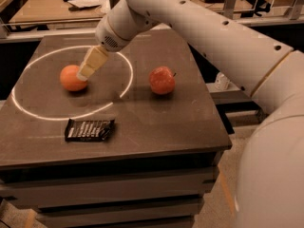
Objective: Pick orange
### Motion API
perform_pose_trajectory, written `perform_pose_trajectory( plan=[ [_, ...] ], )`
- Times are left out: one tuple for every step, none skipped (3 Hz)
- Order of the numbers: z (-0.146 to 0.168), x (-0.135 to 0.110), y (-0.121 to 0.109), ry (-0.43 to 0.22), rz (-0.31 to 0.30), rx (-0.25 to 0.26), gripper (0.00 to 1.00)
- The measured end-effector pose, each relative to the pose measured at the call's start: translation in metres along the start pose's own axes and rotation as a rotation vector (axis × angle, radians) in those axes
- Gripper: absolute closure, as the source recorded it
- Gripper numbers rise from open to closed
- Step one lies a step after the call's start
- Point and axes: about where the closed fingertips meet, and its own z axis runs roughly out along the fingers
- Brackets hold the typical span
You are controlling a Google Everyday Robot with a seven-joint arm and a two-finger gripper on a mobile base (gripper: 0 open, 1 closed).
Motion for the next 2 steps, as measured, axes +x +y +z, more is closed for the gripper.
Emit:
perform_pose_trajectory(
  plan=[
    [0.026,-0.006,-0.005,-0.036,-0.005,-0.01,0.0],
    [0.041,-0.01,0.0,-0.068,0.004,-0.035,0.0]
  ],
)
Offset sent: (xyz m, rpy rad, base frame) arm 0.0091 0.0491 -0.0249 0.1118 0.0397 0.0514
